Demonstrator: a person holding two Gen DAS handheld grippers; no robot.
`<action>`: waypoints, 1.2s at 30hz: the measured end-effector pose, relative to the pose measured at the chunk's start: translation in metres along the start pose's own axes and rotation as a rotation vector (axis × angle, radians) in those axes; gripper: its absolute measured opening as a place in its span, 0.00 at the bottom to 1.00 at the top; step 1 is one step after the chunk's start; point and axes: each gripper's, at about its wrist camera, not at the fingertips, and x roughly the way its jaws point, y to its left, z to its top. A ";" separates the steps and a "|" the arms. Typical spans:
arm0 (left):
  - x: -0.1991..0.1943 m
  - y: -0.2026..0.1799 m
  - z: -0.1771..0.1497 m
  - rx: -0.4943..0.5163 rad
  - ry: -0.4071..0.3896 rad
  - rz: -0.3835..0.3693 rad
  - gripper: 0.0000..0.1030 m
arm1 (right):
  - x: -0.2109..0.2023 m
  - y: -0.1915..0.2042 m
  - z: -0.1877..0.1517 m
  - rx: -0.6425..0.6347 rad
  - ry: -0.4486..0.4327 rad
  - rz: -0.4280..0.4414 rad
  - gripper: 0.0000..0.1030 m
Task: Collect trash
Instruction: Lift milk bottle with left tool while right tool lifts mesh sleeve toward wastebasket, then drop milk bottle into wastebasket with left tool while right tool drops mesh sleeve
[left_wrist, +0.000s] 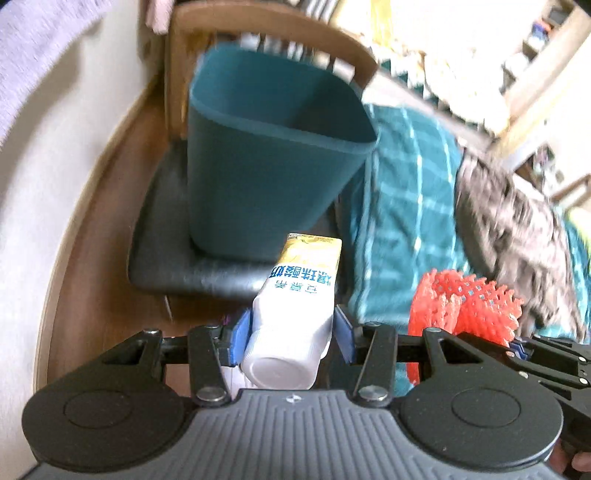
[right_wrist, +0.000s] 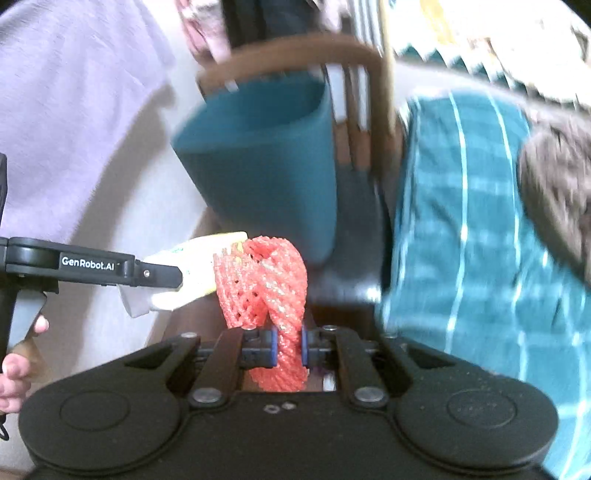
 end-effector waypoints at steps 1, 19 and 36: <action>-0.009 -0.004 0.004 -0.005 -0.017 0.006 0.45 | -0.007 0.000 0.008 -0.019 -0.019 0.010 0.10; -0.039 -0.002 0.142 0.035 -0.182 0.002 0.45 | 0.006 0.025 0.161 -0.085 -0.154 -0.035 0.10; 0.138 0.034 0.235 0.286 0.169 0.047 0.45 | 0.180 0.063 0.218 -0.058 0.112 -0.171 0.10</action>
